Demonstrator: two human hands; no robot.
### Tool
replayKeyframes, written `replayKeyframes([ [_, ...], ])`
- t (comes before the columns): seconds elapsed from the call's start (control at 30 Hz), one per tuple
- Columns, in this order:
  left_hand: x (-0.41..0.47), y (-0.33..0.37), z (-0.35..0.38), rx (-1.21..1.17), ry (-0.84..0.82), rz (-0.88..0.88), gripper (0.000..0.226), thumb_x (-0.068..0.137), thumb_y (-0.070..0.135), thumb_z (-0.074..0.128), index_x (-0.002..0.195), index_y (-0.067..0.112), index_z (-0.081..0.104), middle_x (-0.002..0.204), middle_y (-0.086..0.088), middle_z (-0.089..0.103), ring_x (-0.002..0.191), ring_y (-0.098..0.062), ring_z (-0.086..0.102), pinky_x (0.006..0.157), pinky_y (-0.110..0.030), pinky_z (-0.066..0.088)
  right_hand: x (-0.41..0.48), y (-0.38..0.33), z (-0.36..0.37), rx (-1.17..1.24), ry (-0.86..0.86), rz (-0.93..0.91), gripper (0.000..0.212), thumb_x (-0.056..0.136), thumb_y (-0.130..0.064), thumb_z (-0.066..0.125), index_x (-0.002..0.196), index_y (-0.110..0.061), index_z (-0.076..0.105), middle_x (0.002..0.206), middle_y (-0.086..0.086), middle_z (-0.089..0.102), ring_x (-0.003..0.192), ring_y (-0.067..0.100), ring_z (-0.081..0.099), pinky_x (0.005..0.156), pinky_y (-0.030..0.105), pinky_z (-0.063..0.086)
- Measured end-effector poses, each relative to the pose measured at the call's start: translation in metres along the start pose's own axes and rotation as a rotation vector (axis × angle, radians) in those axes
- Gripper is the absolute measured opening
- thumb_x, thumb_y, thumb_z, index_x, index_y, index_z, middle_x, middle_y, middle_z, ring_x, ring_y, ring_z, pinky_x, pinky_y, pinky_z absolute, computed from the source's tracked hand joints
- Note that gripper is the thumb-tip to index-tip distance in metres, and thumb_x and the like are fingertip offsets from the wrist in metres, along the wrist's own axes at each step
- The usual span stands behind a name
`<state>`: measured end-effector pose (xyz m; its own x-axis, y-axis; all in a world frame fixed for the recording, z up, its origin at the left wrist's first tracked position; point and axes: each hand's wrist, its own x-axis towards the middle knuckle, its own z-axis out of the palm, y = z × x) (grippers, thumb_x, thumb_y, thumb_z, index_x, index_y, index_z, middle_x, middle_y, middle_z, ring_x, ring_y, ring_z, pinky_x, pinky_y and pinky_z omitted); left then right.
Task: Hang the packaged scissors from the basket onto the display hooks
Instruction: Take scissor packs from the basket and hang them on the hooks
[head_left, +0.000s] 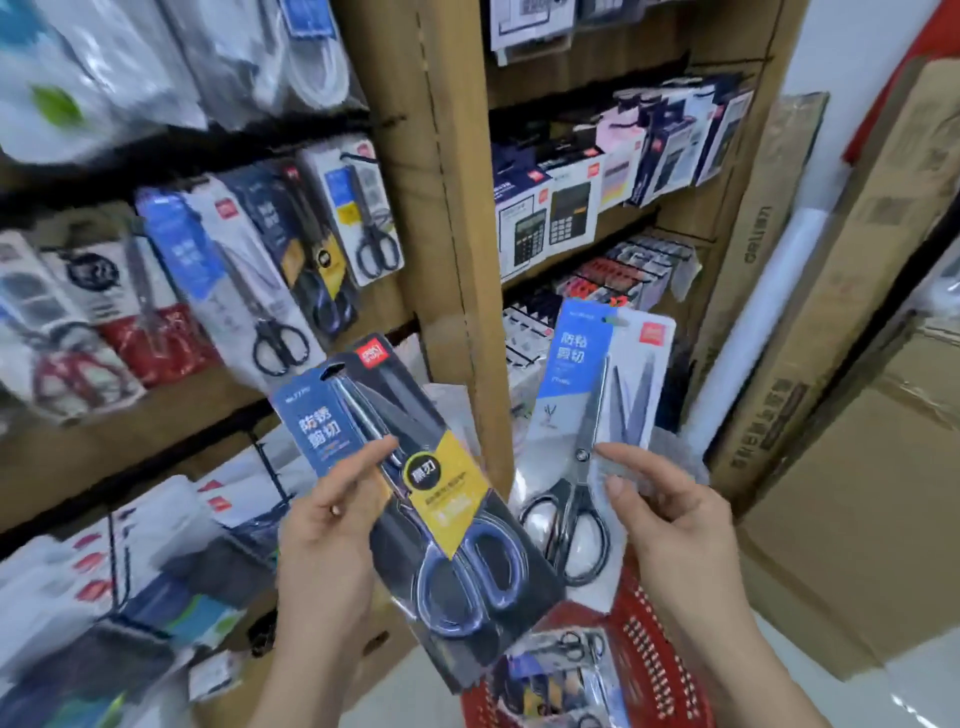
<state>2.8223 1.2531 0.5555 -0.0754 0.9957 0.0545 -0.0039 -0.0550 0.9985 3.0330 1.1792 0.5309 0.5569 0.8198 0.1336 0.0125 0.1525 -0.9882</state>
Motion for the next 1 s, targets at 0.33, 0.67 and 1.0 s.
replayKeyframes([
  [0.33,-0.003,0.029,-0.127,0.114,0.117,-0.002,0.038,0.092,-0.007,0.057,0.088,0.023,0.079,0.102,-0.007,0.072,0.072,0.012,0.062,0.066,-0.001,0.042,-0.031,-0.035,0.132,0.199,-0.203,-0.036,0.055,0.086,0.013,0.06,0.122,-0.029,0.054,0.088,0.008,0.077,0.071,0.011,0.068,0.065,0.02,0.053],
  [0.67,0.02,0.011,-0.204,0.371,-0.104,0.022,0.019,0.078,0.034,0.079,0.059,0.037,0.075,0.086,0.0,0.07,0.069,0.008,0.064,0.066,-0.008,0.046,-0.066,-0.019,0.259,0.144,-0.203,-0.006,0.033,0.085,0.008,0.065,0.078,-0.024,0.075,0.06,0.002,0.071,0.053,0.004,0.06,0.056,0.013,0.049],
  [1.0,0.089,0.021,-0.193,0.386,-0.194,0.003,0.012,0.08,0.038,0.078,0.072,0.047,0.075,0.093,0.002,0.074,0.08,-0.002,0.069,0.082,-0.016,0.053,-0.004,-0.024,0.294,0.188,-0.031,0.022,0.011,0.094,-0.004,0.059,0.091,-0.011,0.067,0.068,0.004,0.073,0.065,0.017,0.063,0.068,0.032,0.052],
])
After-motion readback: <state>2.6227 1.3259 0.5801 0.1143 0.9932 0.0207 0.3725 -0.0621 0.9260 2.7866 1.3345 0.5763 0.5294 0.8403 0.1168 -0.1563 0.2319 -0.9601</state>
